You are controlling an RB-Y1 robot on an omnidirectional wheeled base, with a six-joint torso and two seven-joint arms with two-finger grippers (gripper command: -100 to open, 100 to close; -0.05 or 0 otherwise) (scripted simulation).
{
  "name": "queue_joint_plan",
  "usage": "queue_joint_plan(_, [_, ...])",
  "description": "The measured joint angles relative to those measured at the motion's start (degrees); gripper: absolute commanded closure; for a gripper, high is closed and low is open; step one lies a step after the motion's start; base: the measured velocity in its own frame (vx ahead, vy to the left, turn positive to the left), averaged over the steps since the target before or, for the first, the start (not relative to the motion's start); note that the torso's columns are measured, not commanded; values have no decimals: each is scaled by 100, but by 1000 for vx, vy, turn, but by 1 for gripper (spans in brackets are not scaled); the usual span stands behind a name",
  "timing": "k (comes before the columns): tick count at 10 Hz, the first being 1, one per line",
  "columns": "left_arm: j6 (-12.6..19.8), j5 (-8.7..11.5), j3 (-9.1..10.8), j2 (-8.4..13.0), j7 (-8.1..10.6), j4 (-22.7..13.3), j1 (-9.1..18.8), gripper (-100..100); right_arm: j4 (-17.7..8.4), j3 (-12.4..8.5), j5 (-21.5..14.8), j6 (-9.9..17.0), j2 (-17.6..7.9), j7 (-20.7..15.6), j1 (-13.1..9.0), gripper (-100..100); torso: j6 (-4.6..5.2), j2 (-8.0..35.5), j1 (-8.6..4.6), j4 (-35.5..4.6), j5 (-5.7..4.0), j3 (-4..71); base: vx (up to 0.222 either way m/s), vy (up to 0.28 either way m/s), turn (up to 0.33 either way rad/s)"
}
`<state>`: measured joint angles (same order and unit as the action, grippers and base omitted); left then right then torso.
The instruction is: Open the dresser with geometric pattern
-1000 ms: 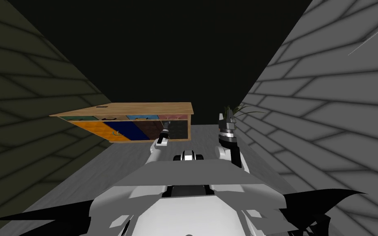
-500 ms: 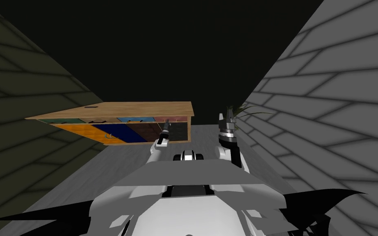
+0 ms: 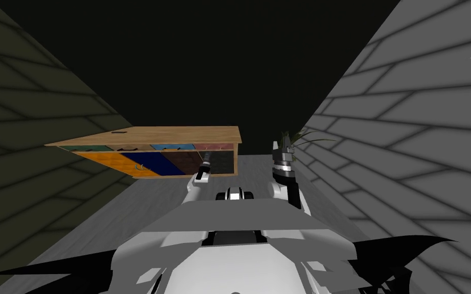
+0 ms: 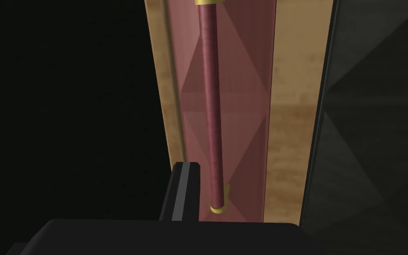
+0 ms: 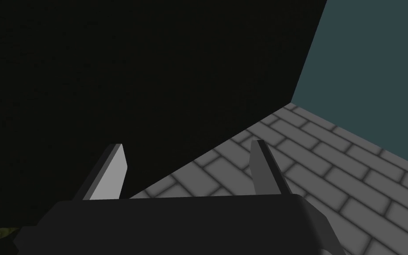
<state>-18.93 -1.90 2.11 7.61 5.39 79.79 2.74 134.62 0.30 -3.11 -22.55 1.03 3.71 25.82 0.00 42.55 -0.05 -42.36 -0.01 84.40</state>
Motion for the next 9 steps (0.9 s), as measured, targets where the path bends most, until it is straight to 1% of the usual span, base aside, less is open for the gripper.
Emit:
queue_joint_plan(1, [21, 0, -13, 9, 10, 29, -10, 100, 0, 0, 0, 0, 0, 0, 0, 0, 0, -9, -4, 3, -1, 6, -214, -10, 20])
queue_joint_plan(2, [45, 0, -27, 17, 21, 60, -18, 100, 0, 0, 0, 0, 0, 0, 0, 0, 0, -22, 8, 6, 2, 14, -96, 3, 1])
queue_joint_plan(3, [51, 0, -28, 18, 23, 64, -21, -100, 0, 0, 0, 0, 0, 0, 1, 0, 0, -62, 12, 16, 4, 37, 74, -3, -15])
queue_joint_plan(5, [50, 9, -2, 14, 19, -10, -17, -100, 2, -1, 0, -1, -1, 0, 5, 0, 0, -104, 6, 31, 2, 65, 180, 12, -8])
queue_joint_plan(7, [52, 14, 29, -7, 2, -99, 6, -100, 2, -1, 0, -1, -1, 0, 5, 0, 0, -33, 5, 10, 2, 22, 186, 8, -11])
queue_joint_plan(9, [35, 20, 52, -13, -8, -190, 37, -100, 1, -1, 0, -1, -1, 0, 4, 0, 0, 13, 1, -2, 0, -6, 93, 1, -7])
